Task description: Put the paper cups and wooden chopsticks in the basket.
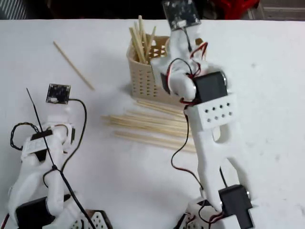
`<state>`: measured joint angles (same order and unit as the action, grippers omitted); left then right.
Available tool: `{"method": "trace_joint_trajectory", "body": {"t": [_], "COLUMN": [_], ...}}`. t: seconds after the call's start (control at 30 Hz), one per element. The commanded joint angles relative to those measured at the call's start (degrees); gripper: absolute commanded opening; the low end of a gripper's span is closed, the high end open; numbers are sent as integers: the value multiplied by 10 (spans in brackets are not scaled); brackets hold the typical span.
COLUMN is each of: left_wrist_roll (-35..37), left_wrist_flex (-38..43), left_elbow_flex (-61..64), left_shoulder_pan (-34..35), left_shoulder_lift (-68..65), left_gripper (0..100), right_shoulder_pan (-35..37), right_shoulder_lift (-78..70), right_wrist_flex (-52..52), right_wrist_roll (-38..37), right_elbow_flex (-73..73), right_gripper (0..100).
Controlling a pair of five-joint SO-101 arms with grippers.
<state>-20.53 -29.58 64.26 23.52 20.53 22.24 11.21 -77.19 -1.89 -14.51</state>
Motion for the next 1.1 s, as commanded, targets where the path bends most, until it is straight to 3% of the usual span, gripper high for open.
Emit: {"method": "trace_joint_trajectory", "body": {"t": [0.0, 0.13, 0.33, 0.5, 0.7, 0.9, 1.07], "left_wrist_roll": [-7, -7, -7, -7, -7, -7, -7], "left_wrist_flex": [13, 13, 13, 13, 13, 12, 12], "left_elbow_flex": [-1, -1, -1, -1, -1, -1, -1], "left_shoulder_pan": [-14, -14, -14, -14, -14, -14, -14], "left_shoulder_lift": [14, 14, 14, 14, 14, 14, 14], "left_gripper": [98, 98, 98, 98, 98, 98, 98], "right_shoulder_pan": [-2, -1, 47, 102, 161, 210, 205], "right_shoulder_lift": [26, 26, 20, 20, 19, 19, 19], "right_wrist_flex": [-31, 53, 172, 189, 222, 322, 333], "right_wrist_roll": [-5, -23, -149, -228, -336, -375, -375], "right_elbow_flex": [54, 170, 315, 382, 466, 580, 592], "right_gripper": [23, 23, 23, 29, 156, 132, 123]}}
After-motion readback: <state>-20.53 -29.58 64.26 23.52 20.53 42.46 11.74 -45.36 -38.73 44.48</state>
